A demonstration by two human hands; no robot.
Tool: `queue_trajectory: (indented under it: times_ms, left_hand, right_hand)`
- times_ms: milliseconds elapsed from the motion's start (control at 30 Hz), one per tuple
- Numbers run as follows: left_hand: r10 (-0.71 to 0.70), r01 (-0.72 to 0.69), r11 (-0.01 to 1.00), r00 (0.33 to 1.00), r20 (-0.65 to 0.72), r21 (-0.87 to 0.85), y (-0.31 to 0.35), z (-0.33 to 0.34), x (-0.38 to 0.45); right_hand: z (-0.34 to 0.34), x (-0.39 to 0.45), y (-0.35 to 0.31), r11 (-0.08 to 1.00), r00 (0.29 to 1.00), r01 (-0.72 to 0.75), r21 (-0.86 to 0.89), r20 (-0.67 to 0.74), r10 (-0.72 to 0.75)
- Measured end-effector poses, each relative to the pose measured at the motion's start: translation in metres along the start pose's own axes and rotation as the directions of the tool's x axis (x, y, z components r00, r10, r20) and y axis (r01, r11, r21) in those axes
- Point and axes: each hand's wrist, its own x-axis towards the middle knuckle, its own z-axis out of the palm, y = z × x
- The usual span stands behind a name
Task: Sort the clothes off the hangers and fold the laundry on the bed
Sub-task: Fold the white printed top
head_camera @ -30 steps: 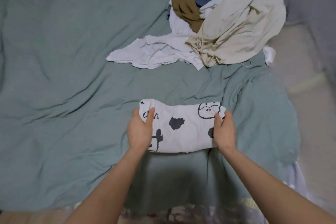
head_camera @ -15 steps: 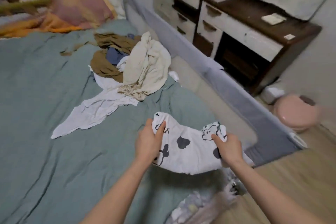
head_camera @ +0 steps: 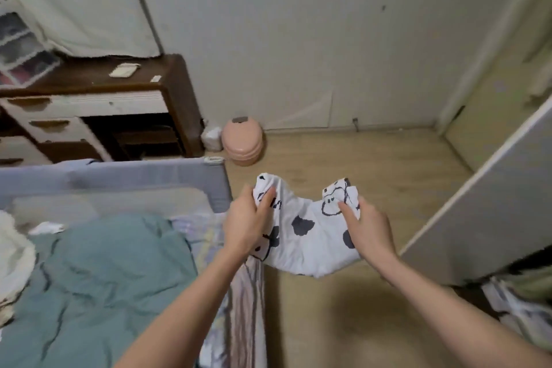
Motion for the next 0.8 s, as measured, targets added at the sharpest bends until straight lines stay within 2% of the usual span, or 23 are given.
queue_trajectory:
  times_ms: [133,233,400,533,600,667,733,800]
  left_hand:
    - [0.216,-0.219,0.976,0.957,0.195,-0.007,0.106,0.076,-0.027]
    - [0.354,-0.352,0.934,0.894,0.274,-0.055,0.181,0.132,-0.058]
    - [0.557,-0.516,0.831,0.776,0.297,-0.208,0.307,0.205,-0.113]
    - [0.709,-0.646,0.705,0.646,0.281,-0.293,0.403,0.237,-0.142]
    - [0.768,-0.696,0.641,0.582,0.269,-0.324,0.439,0.254,-0.151]
    - [0.807,-0.729,0.590,0.523,0.275,-0.347,0.469,0.275,-0.157]
    - [0.832,-0.750,0.551,0.461,0.308,-0.367,0.495,0.298,-0.161]
    - [0.854,-0.775,0.505,0.386,0.348,-0.380,0.515,0.322,-0.168]
  right_hand:
    - [-0.098,-0.017,0.066,0.991,0.974,-0.127,-0.040,-0.196,0.117]
    - [-0.174,-0.032,0.114,0.974,0.920,-0.219,-0.056,-0.344,0.187]
    - [-0.303,-0.056,0.172,0.947,0.800,-0.302,-0.112,-0.571,0.187]
    - [-0.391,-0.068,0.198,0.943,0.675,-0.332,-0.015,-0.702,0.226]
    - [-0.426,-0.073,0.215,0.926,0.621,-0.370,0.079,-0.720,0.310]
    - [-0.449,-0.078,0.242,0.866,0.564,-0.456,0.205,-0.686,0.459]
    - [-0.460,-0.085,0.276,0.735,0.467,-0.556,0.387,-0.586,0.662]
    - [-0.455,-0.097,0.308,0.555,0.368,-0.595,0.581,-0.416,0.831]
